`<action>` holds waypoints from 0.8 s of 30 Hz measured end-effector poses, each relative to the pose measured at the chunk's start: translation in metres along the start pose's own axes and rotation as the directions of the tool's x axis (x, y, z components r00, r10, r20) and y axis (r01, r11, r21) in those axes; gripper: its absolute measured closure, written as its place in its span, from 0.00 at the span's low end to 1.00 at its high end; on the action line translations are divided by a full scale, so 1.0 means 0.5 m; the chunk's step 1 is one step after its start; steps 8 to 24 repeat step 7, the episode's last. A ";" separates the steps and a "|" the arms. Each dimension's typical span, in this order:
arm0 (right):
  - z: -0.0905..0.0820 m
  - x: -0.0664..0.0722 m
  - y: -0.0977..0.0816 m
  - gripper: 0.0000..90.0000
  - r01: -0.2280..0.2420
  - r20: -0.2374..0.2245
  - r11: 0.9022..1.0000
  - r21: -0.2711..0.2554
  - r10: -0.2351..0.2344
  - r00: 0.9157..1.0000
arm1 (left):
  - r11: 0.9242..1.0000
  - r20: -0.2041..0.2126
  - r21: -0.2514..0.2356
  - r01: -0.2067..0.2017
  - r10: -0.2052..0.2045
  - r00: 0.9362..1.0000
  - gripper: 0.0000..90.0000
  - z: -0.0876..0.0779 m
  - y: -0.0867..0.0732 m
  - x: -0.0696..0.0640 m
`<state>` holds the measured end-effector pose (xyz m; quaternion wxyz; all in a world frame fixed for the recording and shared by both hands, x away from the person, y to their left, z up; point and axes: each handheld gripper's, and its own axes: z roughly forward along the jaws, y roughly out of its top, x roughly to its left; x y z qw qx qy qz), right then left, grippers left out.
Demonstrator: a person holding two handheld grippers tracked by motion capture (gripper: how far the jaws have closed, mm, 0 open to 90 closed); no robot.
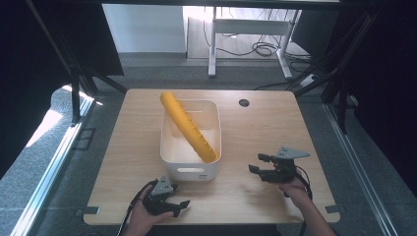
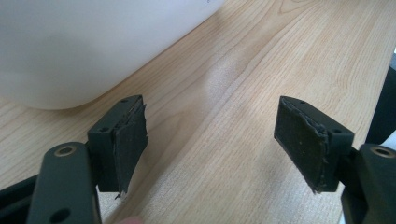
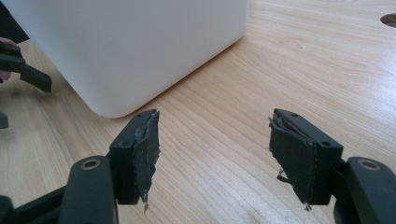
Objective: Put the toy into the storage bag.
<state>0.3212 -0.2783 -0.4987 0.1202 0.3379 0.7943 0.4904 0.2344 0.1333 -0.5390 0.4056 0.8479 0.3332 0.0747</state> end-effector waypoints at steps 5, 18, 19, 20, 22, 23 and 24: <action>0.002 0.000 -0.002 0.37 0.002 0.007 1.000 0.007 -0.003 1.000 | 1.000 0.000 0.002 -0.001 0.001 1.000 0.28 0.001 0.000 -0.001; 0.004 -0.001 -0.003 0.37 0.003 0.008 1.000 0.013 -0.003 1.000 | 1.000 0.000 0.003 -0.002 0.002 1.000 0.28 0.001 0.000 -0.001; 0.004 -0.001 -0.003 0.37 0.003 0.008 1.000 0.013 -0.003 1.000 | 1.000 0.000 0.003 -0.002 0.002 1.000 0.28 0.001 0.000 -0.001; 0.004 -0.001 -0.003 0.37 0.003 0.008 1.000 0.013 -0.003 1.000 | 1.000 0.000 0.003 -0.002 0.002 1.000 0.28 0.001 0.000 -0.001; 0.004 -0.001 -0.003 0.37 0.003 0.008 1.000 0.013 -0.003 1.000 | 1.000 0.000 0.003 -0.002 0.002 1.000 0.28 0.001 0.000 -0.001; 0.004 -0.001 -0.003 0.37 0.003 0.008 1.000 0.013 -0.003 1.000 | 1.000 0.000 0.003 -0.002 0.002 1.000 0.28 0.001 0.000 -0.001; 0.004 -0.001 -0.003 0.37 0.003 0.008 1.000 0.013 -0.003 1.000 | 1.000 0.000 0.003 -0.002 0.002 1.000 0.28 0.001 0.000 -0.001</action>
